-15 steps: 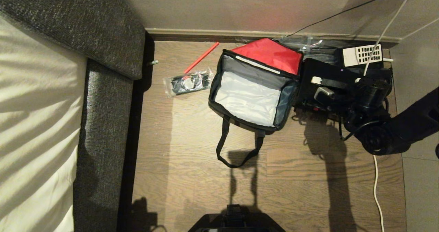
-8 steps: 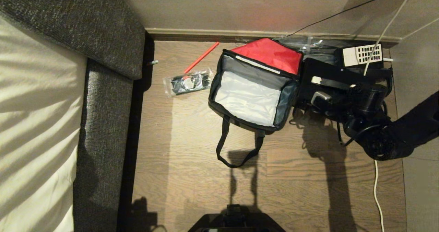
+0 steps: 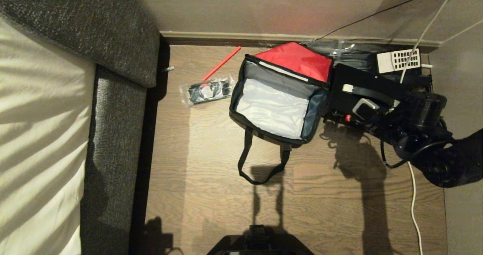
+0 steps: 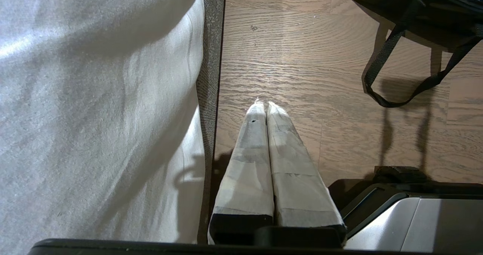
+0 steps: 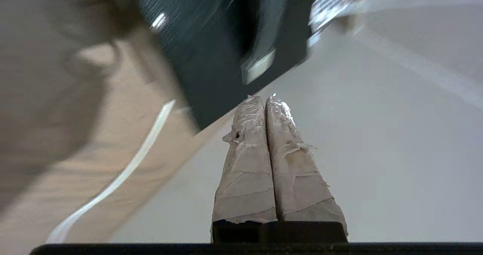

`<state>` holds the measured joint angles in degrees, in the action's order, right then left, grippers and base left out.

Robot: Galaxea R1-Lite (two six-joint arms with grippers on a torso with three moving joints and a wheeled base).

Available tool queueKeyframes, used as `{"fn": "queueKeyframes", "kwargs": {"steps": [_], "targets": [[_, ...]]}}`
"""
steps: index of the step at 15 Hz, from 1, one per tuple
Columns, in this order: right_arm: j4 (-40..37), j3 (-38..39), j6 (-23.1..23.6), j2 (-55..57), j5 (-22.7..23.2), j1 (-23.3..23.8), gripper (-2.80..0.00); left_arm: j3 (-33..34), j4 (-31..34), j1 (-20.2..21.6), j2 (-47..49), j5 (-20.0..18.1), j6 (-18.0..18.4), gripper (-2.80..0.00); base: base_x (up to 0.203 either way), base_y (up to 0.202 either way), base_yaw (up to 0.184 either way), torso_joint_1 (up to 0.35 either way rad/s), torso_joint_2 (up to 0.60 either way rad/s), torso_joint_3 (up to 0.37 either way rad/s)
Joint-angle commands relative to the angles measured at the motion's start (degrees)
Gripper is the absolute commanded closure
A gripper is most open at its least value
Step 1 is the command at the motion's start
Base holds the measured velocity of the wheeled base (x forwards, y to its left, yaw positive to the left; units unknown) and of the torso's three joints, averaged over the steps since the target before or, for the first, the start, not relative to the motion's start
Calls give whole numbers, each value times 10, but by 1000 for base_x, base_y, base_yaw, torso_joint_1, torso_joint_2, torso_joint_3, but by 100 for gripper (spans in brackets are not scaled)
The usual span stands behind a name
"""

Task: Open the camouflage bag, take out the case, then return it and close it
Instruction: Grip the handle again

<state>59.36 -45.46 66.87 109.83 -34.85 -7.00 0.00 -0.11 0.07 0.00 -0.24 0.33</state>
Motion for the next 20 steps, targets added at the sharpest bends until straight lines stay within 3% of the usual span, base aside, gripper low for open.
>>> {"fn": "queueKeyframes", "kwargs": {"steps": [1, 2, 9, 12, 14, 15, 18, 20], "targets": [[-7, 31, -65, -16, -4, 0, 0, 1, -1, 0, 0, 0, 0, 0, 0, 0, 0, 0, 0, 0], [-17, 37, -83, -17, -4, 0, 0, 1, -1, 0, 0, 0, 0, 0, 0, 0, 0, 0, 0, 0], [-37, 0, -75, 49, 2, -27, 0, 1, 0, 0, 0, 0, 0, 0, 0, 0, 0, 0, 0, 0], [-32, -12, -15, 46, 2, -27, 0, 1, -1, 0, 0, 0, 0, 0, 0, 0, 0, 0, 0, 0], [-40, -13, -13, 27, 0, -27, 0, 1, -1, 0, 0, 0, 0, 0, 0, 0, 0, 0, 0, 0], [-47, 4, -40, 12, -1, -26, 0, 1, -1, 0, -1, 0, 0, 0, 0, 0, 0, 0, 0, 0], [-103, 28, -235, -23, 7, -25, 0, 1, -1, 0, 0, 0, 0, 0, 0, 0, 0, 0, 0, 0], [-188, 30, -283, -102, 10, -26, 0, 2, -1, 0, 0, 0, 0, 0, 0, 0, 0, 0, 0, 0]]}}
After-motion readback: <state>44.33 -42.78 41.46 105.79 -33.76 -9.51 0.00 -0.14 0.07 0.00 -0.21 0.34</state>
